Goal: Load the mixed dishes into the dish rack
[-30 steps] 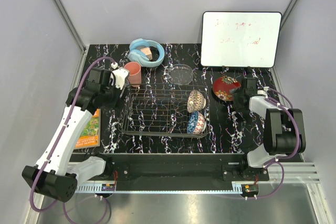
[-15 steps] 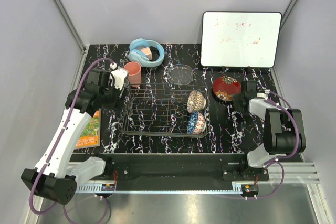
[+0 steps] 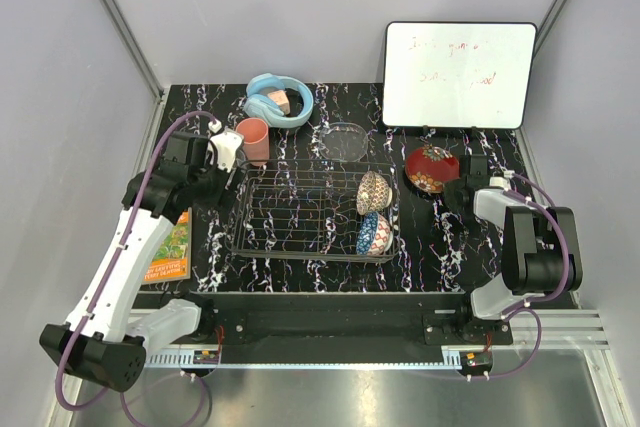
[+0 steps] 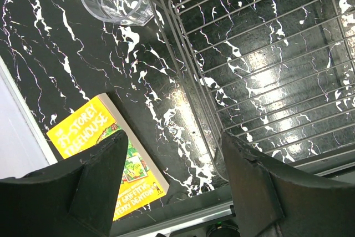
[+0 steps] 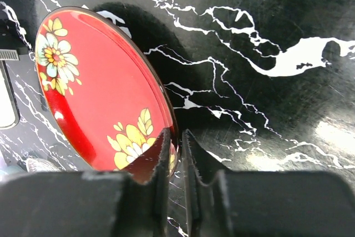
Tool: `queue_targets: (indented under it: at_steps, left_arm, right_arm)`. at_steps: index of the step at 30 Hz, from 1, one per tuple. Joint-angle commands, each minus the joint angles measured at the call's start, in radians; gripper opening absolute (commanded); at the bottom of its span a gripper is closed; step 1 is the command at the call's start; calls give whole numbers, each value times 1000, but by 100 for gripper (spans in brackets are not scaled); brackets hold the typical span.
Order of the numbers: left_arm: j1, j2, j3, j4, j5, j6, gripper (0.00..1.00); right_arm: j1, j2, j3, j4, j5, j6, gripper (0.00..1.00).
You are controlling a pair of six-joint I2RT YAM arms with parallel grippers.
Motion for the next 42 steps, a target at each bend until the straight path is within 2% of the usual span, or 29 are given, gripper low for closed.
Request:
queue_targets:
  at_steps: [1,3,13,20,27,34,42]
  left_arm:
    - [5,-28,-17,32,2,0,72]
    - [5,-28,-22,32,2,-3,72]
    - [5,-36,-20,33,2,-6,71]
    - [5,-25,-23,38,37,-15,71]
    - [5,-12,-12,44,48,-23,71]
    - [5,-16,-23,46,29,-14,71]
    - [5,-16,-42,61,15,-4,70]
  right_arm:
    - [-7,10,-26,-37,11,-26,8]
    - [-7,3,-31,-30,5,-29,0]
    - [-7,-61,-88,44,-34,-60,0]
    - [-5,-245,-128,124,-123,-155,0]
    - [-5,-332,-166,187,-172,-230,0]
    - [-5,-323,-94,187,-187,-341,0]
    - [-5,-277,144,60,-299,-551,0]
